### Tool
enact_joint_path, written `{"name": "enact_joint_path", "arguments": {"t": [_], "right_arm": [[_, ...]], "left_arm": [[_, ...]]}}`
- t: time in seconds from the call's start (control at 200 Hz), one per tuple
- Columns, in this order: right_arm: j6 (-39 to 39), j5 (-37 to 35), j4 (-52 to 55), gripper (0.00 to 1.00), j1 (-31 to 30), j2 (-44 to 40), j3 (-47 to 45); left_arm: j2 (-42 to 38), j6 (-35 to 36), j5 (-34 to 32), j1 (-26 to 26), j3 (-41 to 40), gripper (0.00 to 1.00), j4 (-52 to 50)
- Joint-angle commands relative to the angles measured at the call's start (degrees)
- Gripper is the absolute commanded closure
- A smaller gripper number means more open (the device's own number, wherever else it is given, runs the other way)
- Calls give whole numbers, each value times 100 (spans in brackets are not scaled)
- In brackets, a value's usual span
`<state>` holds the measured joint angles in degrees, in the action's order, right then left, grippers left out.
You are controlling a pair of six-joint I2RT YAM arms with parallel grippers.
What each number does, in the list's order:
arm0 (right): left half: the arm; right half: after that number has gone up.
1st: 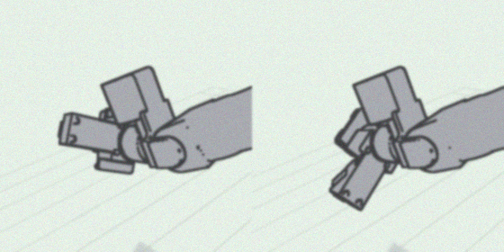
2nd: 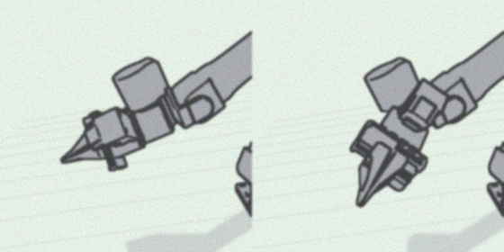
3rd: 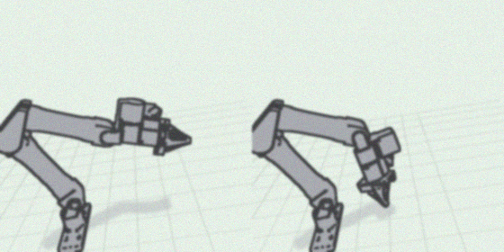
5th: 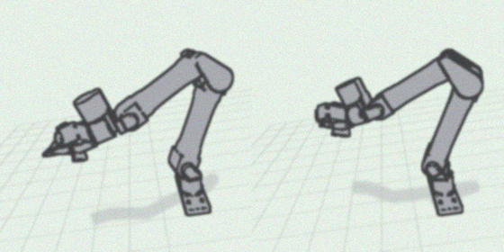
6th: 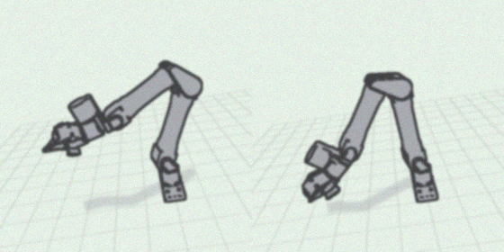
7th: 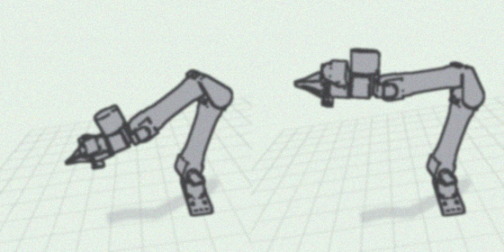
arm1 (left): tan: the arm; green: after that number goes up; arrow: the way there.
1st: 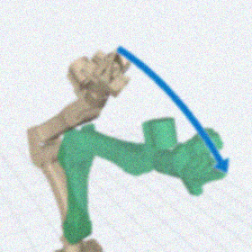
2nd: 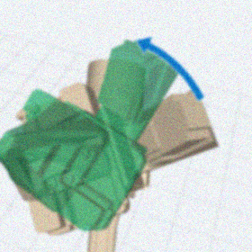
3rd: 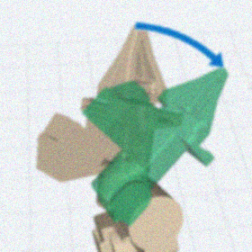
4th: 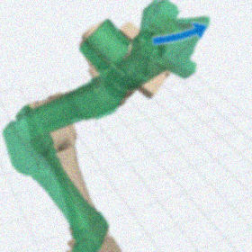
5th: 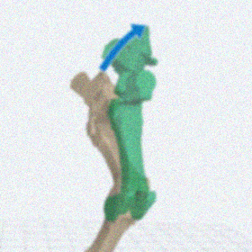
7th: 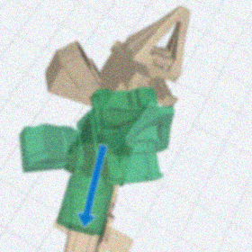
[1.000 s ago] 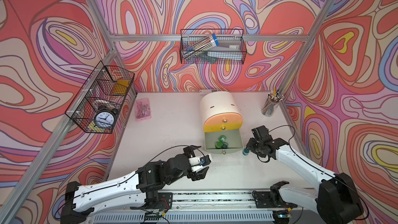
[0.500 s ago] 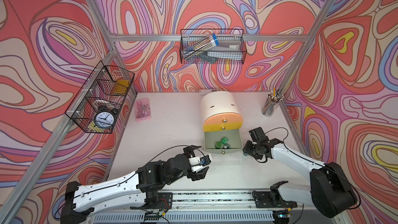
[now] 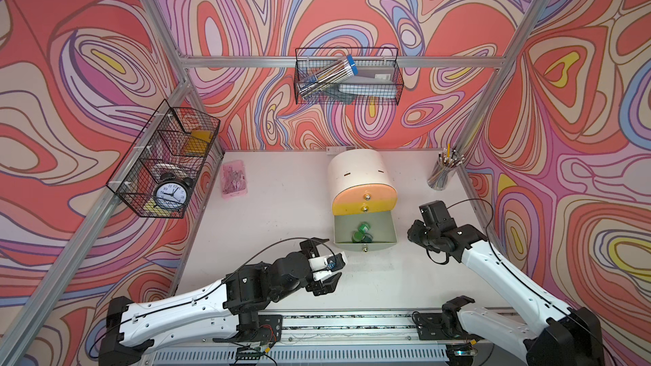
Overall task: Put the paint cans in the drawer according to color
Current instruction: Pick up the paint can at the center of the board, then place the paint can in the drawer.
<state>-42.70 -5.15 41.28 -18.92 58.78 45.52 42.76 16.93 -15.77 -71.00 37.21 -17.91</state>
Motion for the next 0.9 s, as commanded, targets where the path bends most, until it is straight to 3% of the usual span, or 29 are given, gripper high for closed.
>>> {"name": "enact_joint_path", "arguments": {"t": [0.0,0.175,0.431,0.611,0.691,0.896], "right_arm": [[-126,345,-256,68,-180,-135,292],[-443,-53,-1153,67,-1153,449,474],[-360,-281,-2220,60,-1167,1278,227],[-213,-286,-2301,53,-1167,1560,306],[-178,-267,-2211,49,-1167,1562,318],[46,-292,-1654,48,-1183,986,308]], "left_arm": [[-22,12,5,-16,72,1,-50],[-22,-2,-49,-18,67,1,-55],[0,-31,-66,-13,76,1,-91],[-5,-92,-126,-17,91,1,-77],[-5,-131,-187,-19,111,1,-76],[49,-619,-729,-15,331,1,-37]]}}
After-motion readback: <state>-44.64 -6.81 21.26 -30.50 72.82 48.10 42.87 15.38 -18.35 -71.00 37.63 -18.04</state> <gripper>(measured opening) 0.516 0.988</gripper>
